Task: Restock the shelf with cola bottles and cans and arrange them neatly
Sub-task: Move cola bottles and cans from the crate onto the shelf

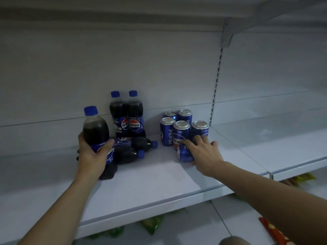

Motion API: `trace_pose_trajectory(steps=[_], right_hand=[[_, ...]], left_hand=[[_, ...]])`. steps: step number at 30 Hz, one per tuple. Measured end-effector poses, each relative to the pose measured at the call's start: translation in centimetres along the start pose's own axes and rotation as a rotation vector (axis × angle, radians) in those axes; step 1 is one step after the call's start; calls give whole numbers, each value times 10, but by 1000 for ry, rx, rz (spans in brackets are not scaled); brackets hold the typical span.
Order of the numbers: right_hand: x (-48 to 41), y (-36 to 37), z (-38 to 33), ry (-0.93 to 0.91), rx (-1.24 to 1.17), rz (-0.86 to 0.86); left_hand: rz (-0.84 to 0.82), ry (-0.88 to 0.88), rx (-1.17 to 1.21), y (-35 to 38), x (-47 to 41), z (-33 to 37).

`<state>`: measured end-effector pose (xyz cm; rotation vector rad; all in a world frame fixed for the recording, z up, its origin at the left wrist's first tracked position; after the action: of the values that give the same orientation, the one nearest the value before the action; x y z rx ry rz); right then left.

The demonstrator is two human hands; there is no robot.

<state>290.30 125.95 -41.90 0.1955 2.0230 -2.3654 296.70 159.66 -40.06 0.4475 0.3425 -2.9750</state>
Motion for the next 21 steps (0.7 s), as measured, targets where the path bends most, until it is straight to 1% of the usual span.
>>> trace_pose_trajectory(steps=[3, 7, 11, 14, 17, 18, 21], right_hand=[[5, -6, -5, -11, -35, -9], [17, -22, -23, -99, -9, 60], [26, -43, -61, -239, -68, 92], [35, -69, -116, -408, -156, 140], [54, -94, -186, -589, -233, 187], [61, -102, -211, -648, -252, 198], [99, -129, -309, -876, -275, 200]], left_hand=[[-27, -37, -32, 3, 5, -3], [-66, -134, -40, -4, 18, -14], [-73, -172, 68, -31, 44, 6], [-34, -164, 71, -78, 75, 25], [35, -136, 52, -146, 116, 45], [65, -127, 23, -169, 134, 54], [228, -114, -92, -253, 209, 79]])
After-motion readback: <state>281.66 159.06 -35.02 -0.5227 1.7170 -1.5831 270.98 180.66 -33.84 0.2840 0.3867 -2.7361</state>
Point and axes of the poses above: each hand's wrist, its own x-axis away from the middle knuckle, its own y-axis out of the palm, z = x × y, the point moved 4 cm from there along -x, towards the middle knuckle, and after that the axes turned 8 degrees about -z, right-handed, at the moved point
